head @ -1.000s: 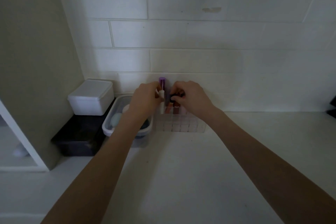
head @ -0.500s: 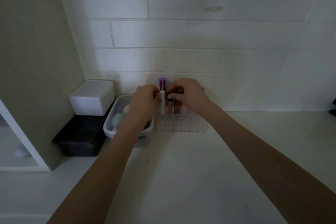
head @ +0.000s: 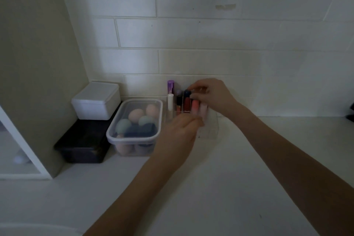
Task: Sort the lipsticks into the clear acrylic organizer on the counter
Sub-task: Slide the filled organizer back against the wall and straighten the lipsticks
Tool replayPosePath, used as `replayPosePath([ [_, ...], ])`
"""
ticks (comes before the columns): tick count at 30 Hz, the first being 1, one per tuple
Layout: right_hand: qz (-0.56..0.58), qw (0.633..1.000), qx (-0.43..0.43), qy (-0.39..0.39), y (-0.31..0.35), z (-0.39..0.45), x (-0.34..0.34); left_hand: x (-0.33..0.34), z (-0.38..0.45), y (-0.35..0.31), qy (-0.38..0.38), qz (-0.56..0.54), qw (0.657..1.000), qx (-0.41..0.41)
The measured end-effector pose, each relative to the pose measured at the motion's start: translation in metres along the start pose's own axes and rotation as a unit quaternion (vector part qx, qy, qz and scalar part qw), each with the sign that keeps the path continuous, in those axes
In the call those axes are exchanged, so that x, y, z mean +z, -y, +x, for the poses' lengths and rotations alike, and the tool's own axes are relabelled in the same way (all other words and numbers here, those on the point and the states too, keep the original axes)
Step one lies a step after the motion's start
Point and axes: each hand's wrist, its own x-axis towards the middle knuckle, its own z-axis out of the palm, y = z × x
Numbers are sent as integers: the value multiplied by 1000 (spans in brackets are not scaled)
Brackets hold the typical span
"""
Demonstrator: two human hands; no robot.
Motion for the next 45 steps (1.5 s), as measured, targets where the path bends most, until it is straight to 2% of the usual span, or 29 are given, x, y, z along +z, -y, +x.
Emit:
replayPosePath([
  [5, -76, 997, 7, 31, -20, -11, -8, 28, -9, 4, 107, 40, 992, -51],
  [9, -69, 997, 2, -18, -23, -17, 6, 28, -13, 5, 155, 72, 984, -57],
  [16, -22, 1000, 14, -13, -20, -17, -4, 24, -15, 6, 122, 71, 987, -73],
  [21, -74, 997, 9, 6, -25, -28, -11, 27, -15, 8, 107, 60, 990, -76],
  [28, -12, 998, 40, -47, -29, -29, -6, 26, -18, 11, 105, 54, 990, -78],
  [33, -19, 995, 78, -61, -47, -38, -15, 27, -19, 13, 96, 46, 991, -77],
  [38, -14, 995, 65, -78, -46, -37, -8, 27, -19, 13, 96, 34, 992, -81],
  [42, -31, 990, 42, -133, -45, -25, -11, 25, -19, 12, 104, 18, 990, -96],
  [45, -47, 992, 59, -100, -43, -11, -12, 24, -18, 12, 104, 19, 990, -95],
])
